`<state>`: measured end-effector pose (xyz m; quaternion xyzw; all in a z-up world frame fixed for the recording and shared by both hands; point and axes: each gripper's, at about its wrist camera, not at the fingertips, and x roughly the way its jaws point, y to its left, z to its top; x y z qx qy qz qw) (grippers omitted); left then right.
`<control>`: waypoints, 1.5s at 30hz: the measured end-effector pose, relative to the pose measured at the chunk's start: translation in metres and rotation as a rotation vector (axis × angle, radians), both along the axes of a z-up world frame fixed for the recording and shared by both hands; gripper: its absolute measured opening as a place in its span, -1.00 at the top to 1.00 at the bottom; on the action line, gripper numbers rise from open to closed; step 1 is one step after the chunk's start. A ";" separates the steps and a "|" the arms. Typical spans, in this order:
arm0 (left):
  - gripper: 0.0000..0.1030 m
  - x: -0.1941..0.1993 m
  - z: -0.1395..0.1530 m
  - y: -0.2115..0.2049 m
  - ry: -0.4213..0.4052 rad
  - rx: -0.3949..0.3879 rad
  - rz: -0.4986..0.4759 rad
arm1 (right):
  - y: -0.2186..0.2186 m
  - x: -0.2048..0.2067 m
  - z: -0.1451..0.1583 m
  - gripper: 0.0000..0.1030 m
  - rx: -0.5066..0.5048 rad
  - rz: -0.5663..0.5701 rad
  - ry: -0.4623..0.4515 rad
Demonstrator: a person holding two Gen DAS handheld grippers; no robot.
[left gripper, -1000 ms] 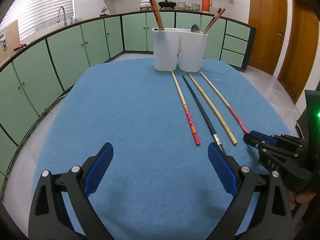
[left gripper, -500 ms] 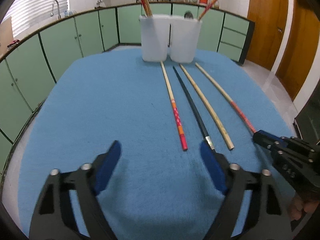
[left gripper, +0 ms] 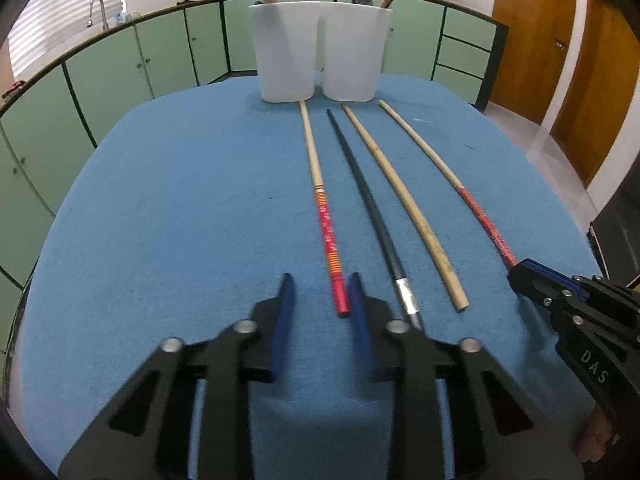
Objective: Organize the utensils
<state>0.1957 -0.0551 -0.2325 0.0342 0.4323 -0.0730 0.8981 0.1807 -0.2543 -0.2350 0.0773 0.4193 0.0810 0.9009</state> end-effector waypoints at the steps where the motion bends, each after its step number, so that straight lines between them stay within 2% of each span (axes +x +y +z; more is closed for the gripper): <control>1: 0.88 -0.001 0.001 -0.001 0.000 0.000 -0.001 | 0.000 0.000 0.000 0.88 0.001 0.000 0.000; 18: 0.90 -0.003 0.004 0.004 0.006 0.001 0.008 | 0.003 0.002 -0.001 0.89 -0.024 -0.011 0.003; 24: 0.90 -0.010 0.016 0.011 -0.024 0.057 0.007 | 0.002 0.001 0.004 0.89 -0.038 -0.004 -0.002; 31: 0.90 -0.023 0.050 0.026 -0.066 0.124 -0.016 | -0.007 -0.007 0.040 0.90 -0.083 -0.009 -0.078; 35: 0.90 -0.027 0.065 0.033 -0.080 0.111 -0.031 | -0.012 -0.011 0.063 0.89 -0.088 -0.012 -0.132; 38: 0.90 -0.022 0.056 0.039 -0.060 0.072 -0.018 | -0.010 -0.011 0.064 0.90 -0.094 -0.010 -0.133; 40: 0.90 -0.016 0.038 0.044 -0.015 0.024 -0.006 | -0.006 -0.010 0.057 0.90 -0.093 -0.004 -0.112; 45: 0.90 -0.012 0.013 0.046 0.016 0.018 0.012 | 0.001 -0.011 0.034 0.90 -0.089 0.010 -0.055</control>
